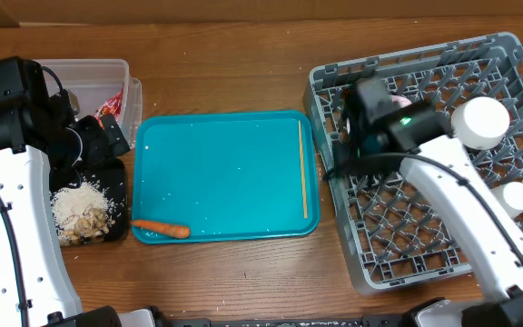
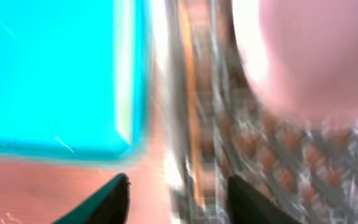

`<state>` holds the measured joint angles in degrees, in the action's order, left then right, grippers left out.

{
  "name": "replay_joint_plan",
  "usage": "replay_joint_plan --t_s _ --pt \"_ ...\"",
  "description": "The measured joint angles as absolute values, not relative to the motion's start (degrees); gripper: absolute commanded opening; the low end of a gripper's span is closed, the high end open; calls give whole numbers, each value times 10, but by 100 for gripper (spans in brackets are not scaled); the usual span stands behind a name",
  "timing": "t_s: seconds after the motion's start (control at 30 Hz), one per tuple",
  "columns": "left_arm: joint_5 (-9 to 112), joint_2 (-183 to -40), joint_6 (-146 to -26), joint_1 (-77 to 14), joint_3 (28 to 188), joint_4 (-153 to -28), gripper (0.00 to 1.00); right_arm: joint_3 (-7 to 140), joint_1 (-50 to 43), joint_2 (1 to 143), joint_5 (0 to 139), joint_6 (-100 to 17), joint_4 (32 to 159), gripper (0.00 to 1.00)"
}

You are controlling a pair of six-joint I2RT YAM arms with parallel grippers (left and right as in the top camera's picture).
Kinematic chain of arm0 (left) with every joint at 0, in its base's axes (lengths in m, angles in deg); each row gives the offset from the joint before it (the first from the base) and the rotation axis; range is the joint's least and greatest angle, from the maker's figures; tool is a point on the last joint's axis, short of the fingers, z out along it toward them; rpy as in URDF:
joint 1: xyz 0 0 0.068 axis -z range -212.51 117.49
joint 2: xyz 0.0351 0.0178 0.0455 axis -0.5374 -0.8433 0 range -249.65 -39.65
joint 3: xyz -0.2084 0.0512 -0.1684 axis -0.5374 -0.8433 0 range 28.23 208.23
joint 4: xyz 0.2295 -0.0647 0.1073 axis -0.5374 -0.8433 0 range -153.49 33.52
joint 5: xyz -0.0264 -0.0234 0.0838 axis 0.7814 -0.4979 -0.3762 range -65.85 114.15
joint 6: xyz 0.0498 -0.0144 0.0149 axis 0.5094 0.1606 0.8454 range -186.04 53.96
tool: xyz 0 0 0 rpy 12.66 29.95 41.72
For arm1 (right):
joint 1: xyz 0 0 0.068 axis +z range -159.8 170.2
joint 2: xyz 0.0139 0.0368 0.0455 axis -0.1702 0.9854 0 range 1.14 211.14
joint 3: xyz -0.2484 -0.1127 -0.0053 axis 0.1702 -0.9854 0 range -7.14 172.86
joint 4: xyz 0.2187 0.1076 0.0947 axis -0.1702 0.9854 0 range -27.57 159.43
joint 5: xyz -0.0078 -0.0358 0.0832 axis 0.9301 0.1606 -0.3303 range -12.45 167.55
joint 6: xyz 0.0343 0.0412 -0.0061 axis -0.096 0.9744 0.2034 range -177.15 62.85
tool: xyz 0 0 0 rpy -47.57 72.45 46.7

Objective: Sort waste into correct bins and load items into the dishwasher
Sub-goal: 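Carry the chopsticks into the dish rack and release them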

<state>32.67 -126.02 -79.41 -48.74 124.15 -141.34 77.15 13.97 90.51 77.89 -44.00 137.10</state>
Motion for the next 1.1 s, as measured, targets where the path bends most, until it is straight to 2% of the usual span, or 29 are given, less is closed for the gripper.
replay_joint_plan --t_s 0.17,0.33,0.8,0.97,1.03,1.1 --pt "326 -1260 -794 -487 1242 -1413 100 820 151 902 736 -439 1286 61" --pt "326 -1260 -794 -487 1242 -1410 100 820 168 931 720 -436 1266 61" --pt "326 -1260 -794 -487 1242 -1407 100 813 216 1180 730 -368 1238 59" --pt "326 -1260 -794 -487 1242 -1407 100 813 218 1226 736 -351 1228 47" --pt "326 -1260 -794 -487 1242 -1407 100 815 218 1235 739 -349 1230 37" --pt "326 -1260 -794 -487 1242 -1408 100 815 218 1235 742 -345 1229 22"
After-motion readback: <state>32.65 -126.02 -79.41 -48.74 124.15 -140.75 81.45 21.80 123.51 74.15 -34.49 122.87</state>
